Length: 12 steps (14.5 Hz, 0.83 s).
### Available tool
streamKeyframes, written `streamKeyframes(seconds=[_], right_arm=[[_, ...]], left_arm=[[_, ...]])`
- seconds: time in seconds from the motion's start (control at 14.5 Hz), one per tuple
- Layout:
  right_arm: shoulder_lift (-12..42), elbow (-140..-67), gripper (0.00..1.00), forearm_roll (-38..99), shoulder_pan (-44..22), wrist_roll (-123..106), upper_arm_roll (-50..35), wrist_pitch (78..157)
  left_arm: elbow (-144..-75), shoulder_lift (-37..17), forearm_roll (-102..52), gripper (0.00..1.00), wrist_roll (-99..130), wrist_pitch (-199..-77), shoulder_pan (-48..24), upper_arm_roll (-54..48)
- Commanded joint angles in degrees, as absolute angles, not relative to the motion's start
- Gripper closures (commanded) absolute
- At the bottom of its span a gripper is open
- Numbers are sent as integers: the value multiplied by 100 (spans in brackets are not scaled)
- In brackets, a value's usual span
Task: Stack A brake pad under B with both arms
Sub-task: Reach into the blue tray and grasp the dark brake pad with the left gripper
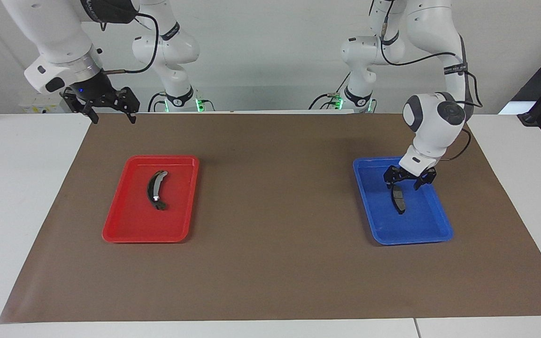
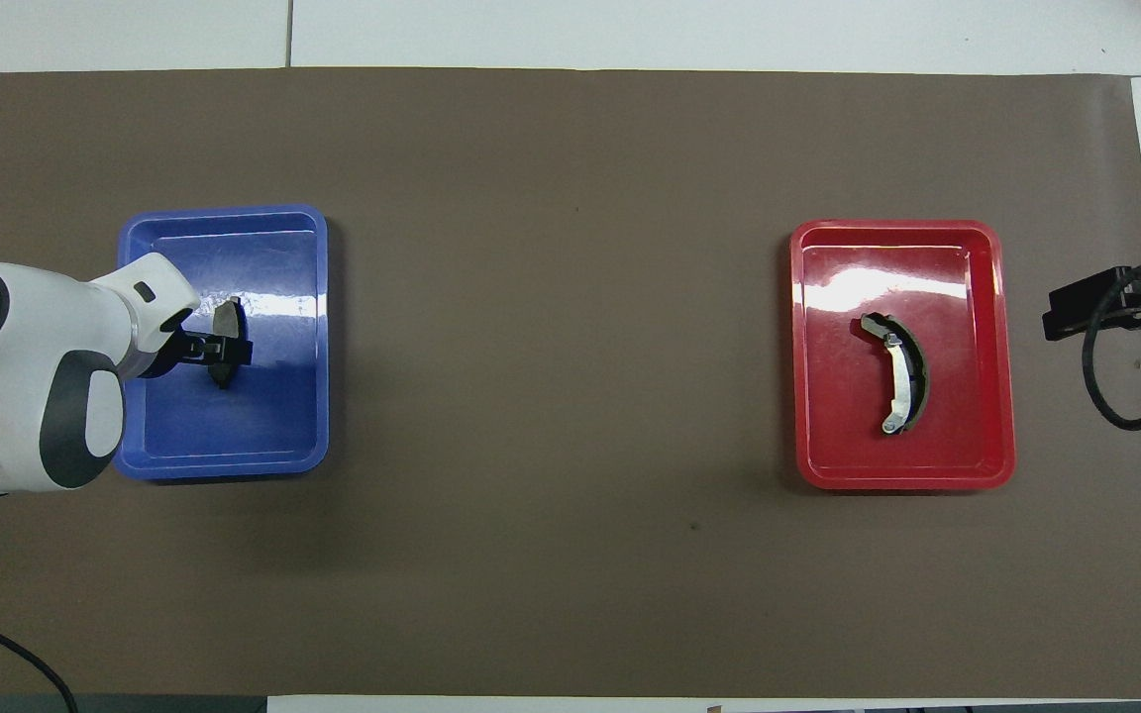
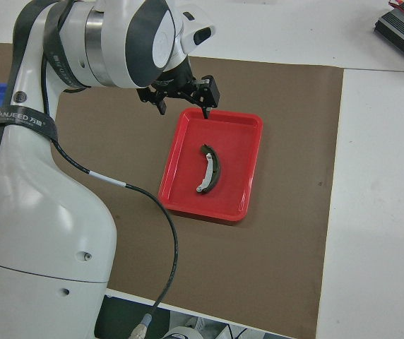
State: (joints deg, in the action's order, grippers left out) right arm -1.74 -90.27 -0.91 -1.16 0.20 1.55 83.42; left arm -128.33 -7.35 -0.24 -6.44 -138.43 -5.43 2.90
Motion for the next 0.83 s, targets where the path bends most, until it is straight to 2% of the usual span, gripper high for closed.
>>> streamKeyframes(seconds=[0.0,0.07,0.14,0.21,0.28,0.34,0.55,0.76], right_arm=[[-351,-9359,0,0,-70,-62,132,8507],[-378,-9447,0,0,-70,-70,132,8577],[-439,-9596,0,0,-62,-114,132,8787],[-526,-9841,0,0,-53,-140,132,9094],[-649,-10131,0,9,-61,-141,132,9332],[-816,-10560,0,9,-62,-141,132,9673],[-1134,-11853,0,18,-70,-132,132,10913],[-600,-12216,0,44,-79,-175,132,11677]], left_arm=[[-12867,-1009,-97,2,-694,-14080,-597,299],[-12867,-1124,-88,6,-703,-14211,-606,299],[-12850,-1142,-97,24,-729,-14282,-606,299],[-12797,-1116,-97,52,-729,-14256,-563,299],[-12797,-1073,-97,73,-738,-14247,-545,308],[-12797,-1055,-88,85,-730,-14204,-545,299],[-12797,-888,-97,98,-703,-13879,-571,299],[-12579,-432,-97,99,-555,-13327,-859,290]])
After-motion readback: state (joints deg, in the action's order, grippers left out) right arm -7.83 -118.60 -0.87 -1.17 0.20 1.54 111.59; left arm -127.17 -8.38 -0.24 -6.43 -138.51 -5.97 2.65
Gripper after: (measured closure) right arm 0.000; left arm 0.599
